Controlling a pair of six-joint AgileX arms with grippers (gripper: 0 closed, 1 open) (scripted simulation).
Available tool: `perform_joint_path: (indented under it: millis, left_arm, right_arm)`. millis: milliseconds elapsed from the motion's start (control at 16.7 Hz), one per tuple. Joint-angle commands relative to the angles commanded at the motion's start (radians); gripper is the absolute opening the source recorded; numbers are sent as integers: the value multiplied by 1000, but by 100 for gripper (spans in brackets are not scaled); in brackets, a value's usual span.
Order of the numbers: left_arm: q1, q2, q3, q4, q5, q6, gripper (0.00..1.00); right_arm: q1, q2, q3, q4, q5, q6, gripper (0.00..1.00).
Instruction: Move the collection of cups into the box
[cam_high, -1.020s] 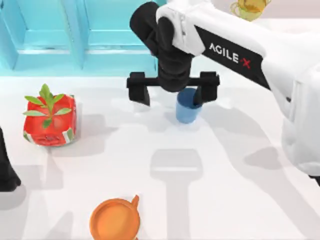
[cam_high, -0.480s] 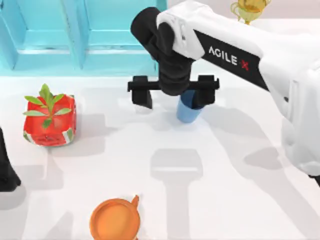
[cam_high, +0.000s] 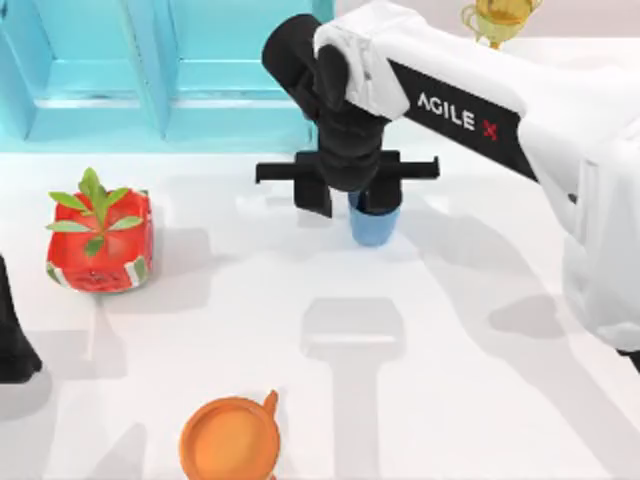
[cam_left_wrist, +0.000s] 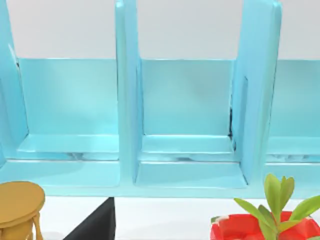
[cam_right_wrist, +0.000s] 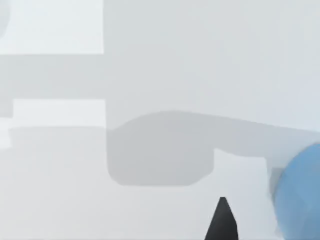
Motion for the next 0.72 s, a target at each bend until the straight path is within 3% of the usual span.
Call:
perform_joint_path:
  millis: [120, 180, 720]
  left_arm:
    - [0, 0, 0, 0, 0, 0, 100]
    - [0, 0, 0, 0, 0, 0, 100]
    - [0, 0, 0, 0, 0, 0, 100]
  right_arm:
    - [0, 0, 0, 0, 0, 0, 2]
    - [0, 0, 0, 0, 0, 0, 0]
    - [2, -5, -3, -1, 0, -1, 0]
